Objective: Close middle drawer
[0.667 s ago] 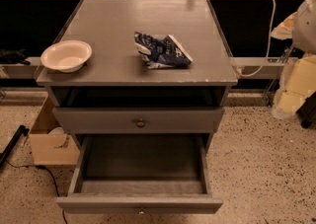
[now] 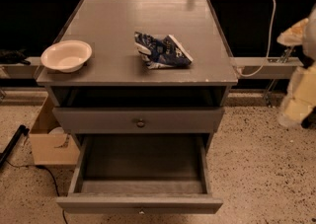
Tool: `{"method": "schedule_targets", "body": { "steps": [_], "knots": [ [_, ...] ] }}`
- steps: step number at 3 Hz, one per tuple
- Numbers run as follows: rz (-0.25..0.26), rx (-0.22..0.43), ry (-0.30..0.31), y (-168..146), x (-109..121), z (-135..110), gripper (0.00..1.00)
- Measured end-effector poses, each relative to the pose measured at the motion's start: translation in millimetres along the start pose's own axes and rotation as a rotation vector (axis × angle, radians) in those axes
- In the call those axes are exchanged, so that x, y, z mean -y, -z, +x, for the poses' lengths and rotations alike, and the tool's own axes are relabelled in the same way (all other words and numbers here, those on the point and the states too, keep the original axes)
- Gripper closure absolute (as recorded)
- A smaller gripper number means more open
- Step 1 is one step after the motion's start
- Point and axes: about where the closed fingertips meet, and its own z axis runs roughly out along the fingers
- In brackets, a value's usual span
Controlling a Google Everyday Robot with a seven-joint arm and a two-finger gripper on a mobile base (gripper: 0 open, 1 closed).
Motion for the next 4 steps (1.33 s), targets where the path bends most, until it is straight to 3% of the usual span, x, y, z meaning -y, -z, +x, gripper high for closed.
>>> {"method": "schedule_targets", "body": {
  "steps": [2, 3, 4],
  "knots": [
    [-0.050, 0.130, -0.111, -18.3, -43.2, 45.2, 0.00],
    [-0.092, 0.123, -0.106, -43.9, -74.0, 51.7, 0.00],
    [-0.154, 0.087, -0.058, -76.9, -110.0, 44.2, 0.00]
  ]
}}
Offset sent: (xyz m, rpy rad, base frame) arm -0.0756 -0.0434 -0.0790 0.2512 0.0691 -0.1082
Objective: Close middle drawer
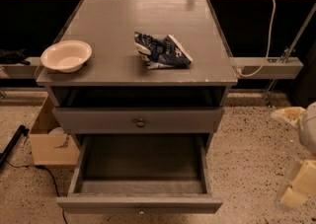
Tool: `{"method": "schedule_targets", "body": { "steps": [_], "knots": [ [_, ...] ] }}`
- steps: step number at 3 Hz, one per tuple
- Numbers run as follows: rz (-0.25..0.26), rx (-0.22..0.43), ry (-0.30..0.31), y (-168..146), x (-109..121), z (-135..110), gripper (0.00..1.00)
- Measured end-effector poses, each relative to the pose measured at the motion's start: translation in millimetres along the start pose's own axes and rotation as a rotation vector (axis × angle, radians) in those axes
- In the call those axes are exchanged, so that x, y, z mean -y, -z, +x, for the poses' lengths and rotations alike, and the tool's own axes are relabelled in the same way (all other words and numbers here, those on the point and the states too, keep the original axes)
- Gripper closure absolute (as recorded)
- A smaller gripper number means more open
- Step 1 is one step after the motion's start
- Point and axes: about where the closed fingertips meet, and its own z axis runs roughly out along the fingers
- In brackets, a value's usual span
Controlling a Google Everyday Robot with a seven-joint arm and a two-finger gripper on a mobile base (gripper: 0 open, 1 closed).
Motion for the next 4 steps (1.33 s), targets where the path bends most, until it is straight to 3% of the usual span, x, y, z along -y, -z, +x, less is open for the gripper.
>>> {"method": "schedule_targets", "body": {
  "steps": [2, 3, 4],
  "knots": [
    [-0.059, -0.048, 0.081, -38.4, -31.7, -14.5, 0.00],
    [-0.068, -0.074, 0.119, -68.4, -26.3, -28.9, 0.00],
    [-0.064, -0.068, 0.121, -69.0, -25.6, -29.6, 0.04]
  ]
}}
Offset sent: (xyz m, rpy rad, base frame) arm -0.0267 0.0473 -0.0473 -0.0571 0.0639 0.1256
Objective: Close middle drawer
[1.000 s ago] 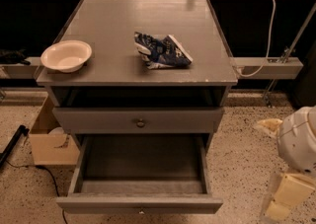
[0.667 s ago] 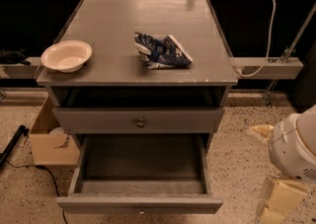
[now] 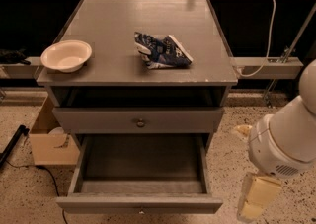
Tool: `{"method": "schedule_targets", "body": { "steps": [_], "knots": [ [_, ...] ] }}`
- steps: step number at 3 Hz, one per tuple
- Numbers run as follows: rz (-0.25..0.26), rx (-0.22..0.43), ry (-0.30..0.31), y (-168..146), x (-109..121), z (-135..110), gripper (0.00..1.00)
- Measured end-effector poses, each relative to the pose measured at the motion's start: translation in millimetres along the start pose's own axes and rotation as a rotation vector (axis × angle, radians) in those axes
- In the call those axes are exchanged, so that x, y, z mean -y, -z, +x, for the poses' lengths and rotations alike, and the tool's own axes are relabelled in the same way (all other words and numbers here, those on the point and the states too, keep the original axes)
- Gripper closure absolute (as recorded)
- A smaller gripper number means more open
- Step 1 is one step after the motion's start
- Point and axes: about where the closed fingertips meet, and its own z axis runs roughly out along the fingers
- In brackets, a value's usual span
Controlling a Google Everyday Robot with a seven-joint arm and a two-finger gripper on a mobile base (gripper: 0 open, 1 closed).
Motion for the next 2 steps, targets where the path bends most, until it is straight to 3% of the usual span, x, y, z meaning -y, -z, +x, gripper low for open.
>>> {"method": "schedule_targets", "body": {
  "steps": [2],
  "knots": [
    [0.007, 0.017, 0.002, 3.4, -1.4, 0.4, 0.50]
  ]
}}
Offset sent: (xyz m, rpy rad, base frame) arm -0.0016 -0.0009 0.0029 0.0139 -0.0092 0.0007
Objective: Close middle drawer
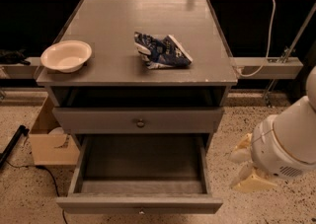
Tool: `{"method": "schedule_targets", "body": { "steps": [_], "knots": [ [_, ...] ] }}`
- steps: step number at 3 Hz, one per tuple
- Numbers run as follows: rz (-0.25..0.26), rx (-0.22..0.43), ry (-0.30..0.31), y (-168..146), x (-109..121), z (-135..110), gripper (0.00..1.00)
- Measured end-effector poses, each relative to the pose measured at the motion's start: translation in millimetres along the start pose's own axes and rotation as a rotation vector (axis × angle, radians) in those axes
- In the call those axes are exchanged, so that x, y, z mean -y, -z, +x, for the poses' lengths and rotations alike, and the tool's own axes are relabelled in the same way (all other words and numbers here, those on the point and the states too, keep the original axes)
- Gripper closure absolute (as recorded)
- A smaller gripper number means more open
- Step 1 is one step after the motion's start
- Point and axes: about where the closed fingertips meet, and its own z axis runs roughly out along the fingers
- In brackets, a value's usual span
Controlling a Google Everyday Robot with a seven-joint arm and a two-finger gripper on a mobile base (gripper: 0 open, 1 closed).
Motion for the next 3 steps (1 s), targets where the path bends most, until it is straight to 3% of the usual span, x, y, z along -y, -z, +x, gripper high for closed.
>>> {"method": "schedule_targets", "body": {
  "steps": [2, 3],
  "knots": [
    [-0.002, 0.002, -0.005, -1.8, 0.5, 1.4, 0.96],
    [-0.028, 0.062, -0.041, -9.0, 2.7, 7.7, 1.00]
  ]
}}
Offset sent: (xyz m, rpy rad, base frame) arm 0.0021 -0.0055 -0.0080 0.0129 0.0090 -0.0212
